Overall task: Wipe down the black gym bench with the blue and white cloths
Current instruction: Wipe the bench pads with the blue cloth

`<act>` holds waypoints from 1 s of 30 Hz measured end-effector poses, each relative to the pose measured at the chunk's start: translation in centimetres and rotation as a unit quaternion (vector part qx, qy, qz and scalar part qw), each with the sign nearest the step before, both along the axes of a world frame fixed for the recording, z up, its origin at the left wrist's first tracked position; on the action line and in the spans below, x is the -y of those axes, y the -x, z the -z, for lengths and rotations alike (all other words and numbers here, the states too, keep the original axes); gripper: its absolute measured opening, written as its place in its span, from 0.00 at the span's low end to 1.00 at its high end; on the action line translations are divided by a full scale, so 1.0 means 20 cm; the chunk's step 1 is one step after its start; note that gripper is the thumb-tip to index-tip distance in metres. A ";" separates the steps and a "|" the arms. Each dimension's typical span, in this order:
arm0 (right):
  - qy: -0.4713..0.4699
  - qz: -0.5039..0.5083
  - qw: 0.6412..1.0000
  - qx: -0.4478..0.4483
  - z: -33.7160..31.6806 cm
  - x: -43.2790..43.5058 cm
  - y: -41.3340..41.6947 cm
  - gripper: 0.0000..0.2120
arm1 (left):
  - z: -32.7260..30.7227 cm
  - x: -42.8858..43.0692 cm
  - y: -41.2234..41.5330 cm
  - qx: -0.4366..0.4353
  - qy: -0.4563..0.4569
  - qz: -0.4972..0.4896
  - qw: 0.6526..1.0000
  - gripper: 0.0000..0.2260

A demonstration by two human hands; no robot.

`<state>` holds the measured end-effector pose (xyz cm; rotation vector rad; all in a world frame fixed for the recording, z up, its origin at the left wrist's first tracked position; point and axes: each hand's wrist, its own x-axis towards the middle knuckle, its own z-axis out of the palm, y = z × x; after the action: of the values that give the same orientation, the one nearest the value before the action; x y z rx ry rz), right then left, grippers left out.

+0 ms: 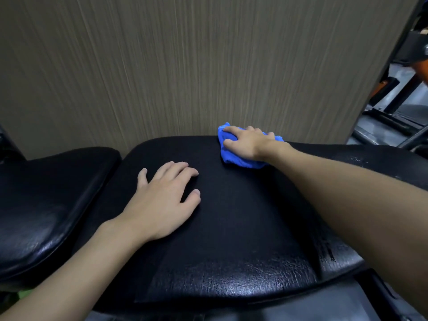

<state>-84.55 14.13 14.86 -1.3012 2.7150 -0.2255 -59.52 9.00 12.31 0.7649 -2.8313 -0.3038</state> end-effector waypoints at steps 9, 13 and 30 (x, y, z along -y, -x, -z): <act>0.014 -0.036 0.999 -0.019 0.03 -0.12 -0.08 0.25 | -0.02 -0.01 0.00 -0.002 -0.004 -0.005 1.000 0.19; 0.020 -0.079 0.997 -0.018 0.04 -0.30 -0.18 0.26 | -0.04 -0.05 0.00 0.022 0.003 -0.021 1.000 0.20; 0.040 -0.143 0.989 -0.027 0.05 -0.95 -0.52 0.34 | -0.02 -0.26 0.10 0.039 -0.012 -0.013 0.999 0.23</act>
<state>-74.20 33.08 13.94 -1.7208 2.5421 -0.2747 -61.49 14.22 12.70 0.8358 -2.8918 -0.3126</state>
